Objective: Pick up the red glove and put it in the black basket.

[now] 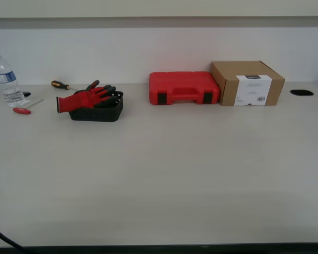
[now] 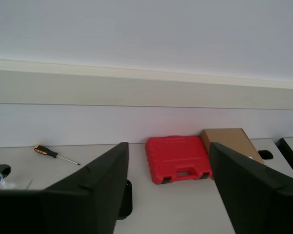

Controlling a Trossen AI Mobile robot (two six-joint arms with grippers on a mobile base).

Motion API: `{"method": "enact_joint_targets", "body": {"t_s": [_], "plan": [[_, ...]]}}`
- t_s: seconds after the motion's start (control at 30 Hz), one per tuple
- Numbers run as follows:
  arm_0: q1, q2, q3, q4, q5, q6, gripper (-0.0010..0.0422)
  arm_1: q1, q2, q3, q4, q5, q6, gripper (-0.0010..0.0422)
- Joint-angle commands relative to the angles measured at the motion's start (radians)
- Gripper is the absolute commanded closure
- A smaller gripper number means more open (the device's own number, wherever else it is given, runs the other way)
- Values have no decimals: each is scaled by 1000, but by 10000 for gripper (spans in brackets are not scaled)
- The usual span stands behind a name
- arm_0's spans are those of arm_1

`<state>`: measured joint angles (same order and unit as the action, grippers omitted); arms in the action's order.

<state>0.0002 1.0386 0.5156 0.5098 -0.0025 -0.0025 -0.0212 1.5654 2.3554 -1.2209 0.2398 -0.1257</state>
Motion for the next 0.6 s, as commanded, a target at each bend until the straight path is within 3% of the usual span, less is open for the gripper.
{"method": "enact_joint_targets", "body": {"t_s": [0.03, 0.07, 0.1, 0.17, 0.2, 0.27, 0.3, 0.33, 0.5, 0.6], "plan": [[1, 0, 0, 1, 0, 3, 412, 0, 0, 1, 0, 0, 1, 54], [1, 0, 0, 1, 0, 3, 412, 0, -1, 1, 0, 0, 3, -7], [0, 0, 0, 1, 0, 3, 412, 0, 0, 1, 0, 0, 10, 9], [1, 0, 0, 1, 0, 3, 412, 0, 0, 1, 0, 0, 9, 90], [1, 0, 0, 1, 0, 3, 412, 0, 0, 1, 0, 0, 9, 156], [0, 0, 0, 1, 0, 3, 412, 0, 0, 1, 0, 0, 9, 330], [0, 0, 0, 1, 0, 3, 412, 0, 0, 1, 0, 0, 9, 393], [1, 0, 0, 1, 0, 3, 412, 0, 0, 1, 0, 0, 1, 409], [0, 0, 0, 1, 0, 3, 412, 0, 0, 1, 0, 0, 2, 305], [1, 0, 0, 1, 0, 3, 412, 0, 0, 1, 0, 0, 2, 182]]}}
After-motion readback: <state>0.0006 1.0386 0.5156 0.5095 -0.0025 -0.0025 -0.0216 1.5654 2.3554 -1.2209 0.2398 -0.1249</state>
